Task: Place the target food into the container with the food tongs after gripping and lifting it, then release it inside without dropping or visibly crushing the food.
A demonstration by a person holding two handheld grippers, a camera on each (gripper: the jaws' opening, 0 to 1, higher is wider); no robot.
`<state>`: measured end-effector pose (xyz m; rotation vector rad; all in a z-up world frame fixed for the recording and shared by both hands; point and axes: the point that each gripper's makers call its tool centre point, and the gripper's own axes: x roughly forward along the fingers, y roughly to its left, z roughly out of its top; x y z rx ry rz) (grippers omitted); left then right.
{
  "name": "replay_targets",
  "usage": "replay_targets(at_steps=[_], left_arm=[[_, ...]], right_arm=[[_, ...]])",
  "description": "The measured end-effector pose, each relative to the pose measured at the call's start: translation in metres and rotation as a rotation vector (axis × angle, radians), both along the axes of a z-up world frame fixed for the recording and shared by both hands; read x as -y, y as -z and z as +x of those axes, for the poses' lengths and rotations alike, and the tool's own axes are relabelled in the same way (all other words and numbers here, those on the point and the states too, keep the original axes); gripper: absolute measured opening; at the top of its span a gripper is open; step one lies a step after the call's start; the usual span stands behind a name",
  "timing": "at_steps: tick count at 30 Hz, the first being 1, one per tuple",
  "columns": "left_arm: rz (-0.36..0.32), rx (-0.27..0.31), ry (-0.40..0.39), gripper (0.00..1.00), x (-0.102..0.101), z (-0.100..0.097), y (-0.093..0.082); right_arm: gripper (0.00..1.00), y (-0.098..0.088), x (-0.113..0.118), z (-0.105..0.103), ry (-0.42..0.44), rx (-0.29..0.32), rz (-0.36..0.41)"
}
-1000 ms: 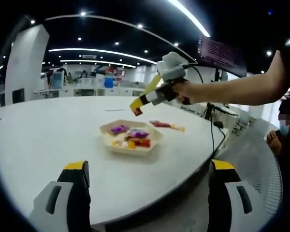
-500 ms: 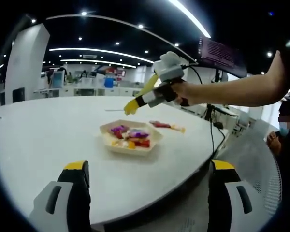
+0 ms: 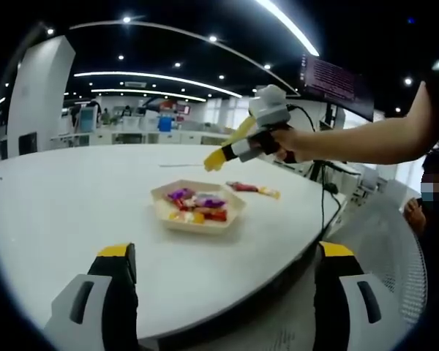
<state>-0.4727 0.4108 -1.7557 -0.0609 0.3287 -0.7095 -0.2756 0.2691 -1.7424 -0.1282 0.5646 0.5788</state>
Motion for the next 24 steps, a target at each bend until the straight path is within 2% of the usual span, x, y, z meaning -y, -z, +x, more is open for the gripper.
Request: replay_targets(at_steps=[3,5,6,16,20,24], left_arm=[[0.002,-0.003,0.003,0.98,0.000,0.000,0.000],[0.003,-0.004,0.004,0.98,0.000,0.000,0.001],[0.003,-0.005,0.004,0.98,0.000,0.000,0.001],[0.010,-0.014,0.011,0.97,0.001,-0.001,0.003],[0.012,-0.014,0.004,0.97,0.000,-0.001,0.003],[0.016,-0.017,0.003,0.97,0.000,-0.001,0.004]], right_arm=[[0.30,-0.005,0.014,-0.002,0.010,0.031,0.010],[0.30,-0.012,0.024,-0.002,0.002,0.091,0.014],[0.30,-0.013,0.028,-0.003,0.005,0.096,0.010],[0.30,-0.005,0.089,-0.012,0.094,0.082,-0.010],[0.31,-0.005,0.109,-0.014,0.128,0.088,0.000],[0.31,-0.003,0.130,-0.014,0.173,0.069,0.013]])
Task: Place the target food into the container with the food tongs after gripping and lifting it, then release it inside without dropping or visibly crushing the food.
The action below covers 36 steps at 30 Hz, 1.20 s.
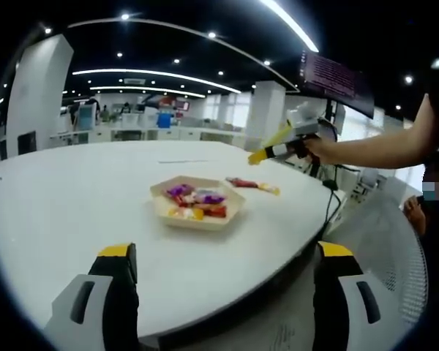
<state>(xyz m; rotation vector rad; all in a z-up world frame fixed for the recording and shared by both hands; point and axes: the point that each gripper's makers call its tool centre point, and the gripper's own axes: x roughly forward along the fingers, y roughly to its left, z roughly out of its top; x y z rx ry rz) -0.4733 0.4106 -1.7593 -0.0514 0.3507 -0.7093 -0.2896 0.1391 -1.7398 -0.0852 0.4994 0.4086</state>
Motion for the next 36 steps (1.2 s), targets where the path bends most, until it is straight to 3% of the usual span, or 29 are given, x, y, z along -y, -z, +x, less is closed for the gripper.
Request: replay_targets(at_steps=[6,10,13,22,25,27,36], left_arm=[[0.000,-0.009,0.004,0.96,0.001,-0.001,0.001],[0.002,-0.016,0.007,0.95,0.001,-0.002,0.002],[0.004,-0.022,0.004,0.95,0.001,-0.002,0.002],[0.008,-0.025,-0.005,0.94,-0.001,-0.001,0.004],[0.011,-0.028,-0.005,0.94,-0.001,-0.001,0.004],[0.014,-0.029,-0.006,0.94,-0.001,-0.001,0.004],[0.025,-0.044,-0.013,0.94,-0.002,0.000,0.008]], right_arm=[[0.31,0.006,0.028,0.003,0.075,-0.072,0.060],[0.30,0.016,0.048,-0.001,0.139,-0.193,0.108],[0.30,0.016,0.058,0.002,0.154,-0.207,0.124],[0.30,0.033,0.076,-0.004,0.169,-0.283,0.108],[0.30,0.040,0.083,-0.005,0.165,-0.298,0.061],[0.30,0.047,0.092,-0.007,0.153,-0.304,-0.016],[0.30,0.069,0.097,-0.012,0.157,-0.356,-0.033]])
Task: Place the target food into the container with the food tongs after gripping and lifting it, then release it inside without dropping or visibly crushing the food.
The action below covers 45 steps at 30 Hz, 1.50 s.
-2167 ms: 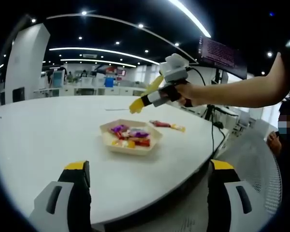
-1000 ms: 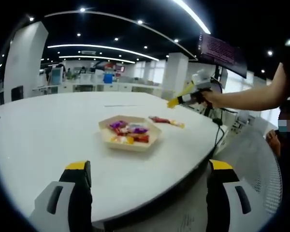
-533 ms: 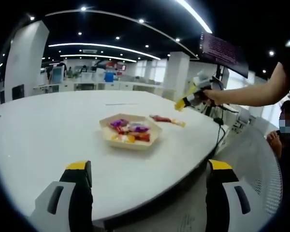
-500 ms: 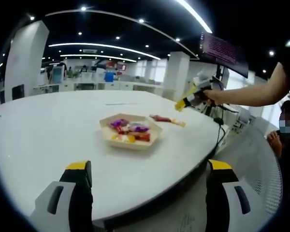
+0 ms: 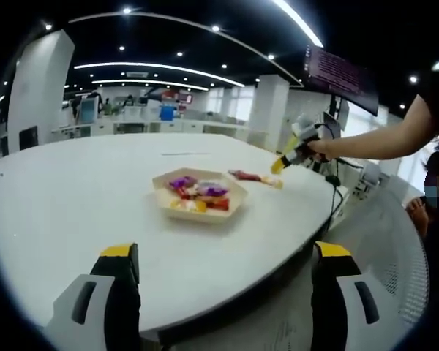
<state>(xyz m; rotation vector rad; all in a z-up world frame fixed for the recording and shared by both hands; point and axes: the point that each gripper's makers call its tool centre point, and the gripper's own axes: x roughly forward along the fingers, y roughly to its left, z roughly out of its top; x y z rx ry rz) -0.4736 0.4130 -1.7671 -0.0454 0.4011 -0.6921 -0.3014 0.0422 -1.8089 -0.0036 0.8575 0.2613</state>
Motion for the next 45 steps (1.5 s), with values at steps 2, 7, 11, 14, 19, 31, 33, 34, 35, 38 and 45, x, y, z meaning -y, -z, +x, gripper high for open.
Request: replay_targets(at_steps=[2,7,11,14,19,31,33,34,35,38,45], left_arm=[[0.002,-0.003,-0.001,0.94,0.000,0.000,0.001],[0.004,-0.011,-0.009,0.93,-0.002,0.000,0.002],[0.008,-0.013,-0.010,0.93,-0.002,0.000,0.002],[0.007,-0.014,-0.011,0.93,-0.002,0.000,0.003],[0.007,-0.015,-0.007,0.92,-0.002,0.000,0.003],[0.007,-0.015,0.008,0.93,0.000,-0.001,0.003],[0.006,-0.016,0.007,0.93,0.000,-0.001,0.003],[0.006,-0.016,0.007,0.93,0.000,-0.001,0.003],[0.006,-0.016,0.006,0.93,0.000,-0.001,0.003],[0.005,-0.017,0.005,0.93,0.000,-0.001,0.003],[0.004,-0.019,0.006,0.93,0.000,0.000,0.003]], right_arm=[[0.30,0.005,0.001,-0.001,-0.006,-0.011,-0.010],[0.30,0.011,-0.005,0.002,-0.070,-0.009,-0.044],[0.31,0.018,-0.007,0.004,-0.126,-0.007,-0.088],[0.31,0.017,-0.008,0.005,-0.128,-0.009,-0.071],[0.31,0.019,-0.011,0.005,-0.165,-0.012,-0.068],[0.31,0.016,-0.025,0.003,-0.270,0.031,-0.045],[0.31,0.015,-0.026,0.003,-0.324,0.050,-0.072],[0.31,0.017,-0.026,0.001,-0.342,0.048,-0.085],[0.31,0.018,-0.028,-0.001,-0.346,0.036,-0.078],[0.31,0.020,-0.030,-0.001,-0.346,0.030,-0.057],[0.31,0.014,-0.035,0.000,-0.356,0.046,-0.048]])
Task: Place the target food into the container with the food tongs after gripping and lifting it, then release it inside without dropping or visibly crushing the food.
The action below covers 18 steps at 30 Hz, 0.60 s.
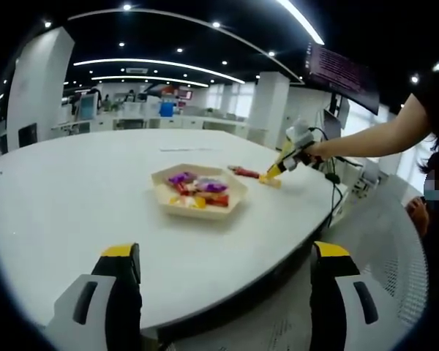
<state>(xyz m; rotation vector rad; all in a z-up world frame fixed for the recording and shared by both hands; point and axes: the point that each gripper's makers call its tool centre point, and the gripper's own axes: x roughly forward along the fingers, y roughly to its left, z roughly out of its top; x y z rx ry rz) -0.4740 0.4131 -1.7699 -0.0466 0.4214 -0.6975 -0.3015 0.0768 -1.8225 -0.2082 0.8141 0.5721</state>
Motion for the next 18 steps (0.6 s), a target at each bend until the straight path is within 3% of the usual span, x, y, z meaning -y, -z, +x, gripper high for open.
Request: replay_targets(at_steps=[11,18], left_arm=[[-0.003,-0.001,-0.001,0.92,0.000,0.000,0.000],[-0.003,0.000,-0.002,0.92,0.000,0.000,0.000]], right_arm=[[0.32,0.008,0.000,-0.008,0.020,-0.068,0.058],[0.31,0.010,-0.008,-0.010,-0.028,-0.070,0.024]])
